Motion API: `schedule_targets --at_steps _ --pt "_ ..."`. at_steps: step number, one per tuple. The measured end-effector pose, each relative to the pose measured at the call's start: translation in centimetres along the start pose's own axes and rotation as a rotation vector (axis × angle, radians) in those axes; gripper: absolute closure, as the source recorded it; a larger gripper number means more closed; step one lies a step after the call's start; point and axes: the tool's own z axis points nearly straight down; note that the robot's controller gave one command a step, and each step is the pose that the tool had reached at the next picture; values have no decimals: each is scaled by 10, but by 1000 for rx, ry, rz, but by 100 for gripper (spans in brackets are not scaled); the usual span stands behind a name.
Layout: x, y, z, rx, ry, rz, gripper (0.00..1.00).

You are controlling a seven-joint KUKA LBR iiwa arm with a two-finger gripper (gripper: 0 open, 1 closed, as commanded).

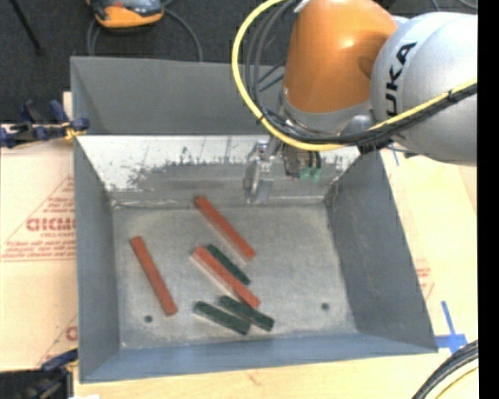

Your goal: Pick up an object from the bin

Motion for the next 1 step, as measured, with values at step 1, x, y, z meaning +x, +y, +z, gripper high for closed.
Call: schedule_targets --at_steps 1 --pt "-11 6 136 -1 -3 82 0"
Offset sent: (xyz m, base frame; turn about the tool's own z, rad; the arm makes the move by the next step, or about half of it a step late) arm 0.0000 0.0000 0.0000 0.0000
